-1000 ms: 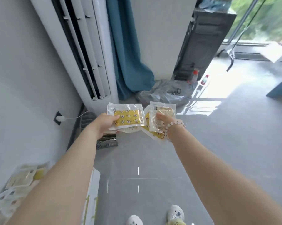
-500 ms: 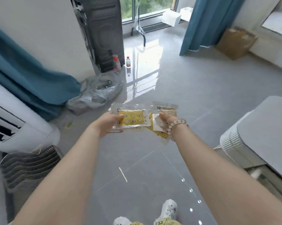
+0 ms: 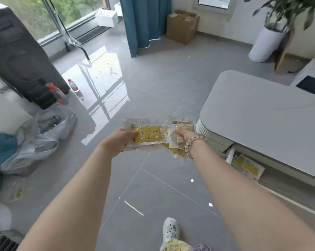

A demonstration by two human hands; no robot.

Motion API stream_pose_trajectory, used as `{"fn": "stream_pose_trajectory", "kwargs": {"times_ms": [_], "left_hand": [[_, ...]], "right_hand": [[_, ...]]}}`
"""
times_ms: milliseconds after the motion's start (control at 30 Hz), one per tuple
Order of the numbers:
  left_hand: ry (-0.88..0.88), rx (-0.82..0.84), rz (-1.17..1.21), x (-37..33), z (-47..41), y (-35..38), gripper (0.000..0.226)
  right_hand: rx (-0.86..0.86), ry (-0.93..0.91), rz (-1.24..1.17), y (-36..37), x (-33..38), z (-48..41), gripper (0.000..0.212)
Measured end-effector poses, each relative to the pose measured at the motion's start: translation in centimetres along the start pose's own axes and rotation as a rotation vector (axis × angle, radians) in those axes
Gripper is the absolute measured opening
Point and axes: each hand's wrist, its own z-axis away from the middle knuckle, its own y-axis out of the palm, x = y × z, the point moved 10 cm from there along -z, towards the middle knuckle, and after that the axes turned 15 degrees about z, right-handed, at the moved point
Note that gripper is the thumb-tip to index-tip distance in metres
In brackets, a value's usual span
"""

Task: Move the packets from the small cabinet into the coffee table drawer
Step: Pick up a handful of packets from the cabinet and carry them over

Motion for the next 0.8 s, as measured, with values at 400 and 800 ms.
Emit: {"fn": "stream_pose_trajectory", "kwargs": {"times_ms": [400,800], "left_hand": [[-0.037,0.26,-0.177,1.0,-3.4,21.9,0.008],[-0.162,0.667,-0.48,5.4,-5.8,44.9,0.027]], "right_hand": [[-0.048,0.005,-0.112,-17.0,-0.9,6.3,0.058],[-0.262,0.164,-0.387,-33.6,-6.9,4.9,0.068]]}}
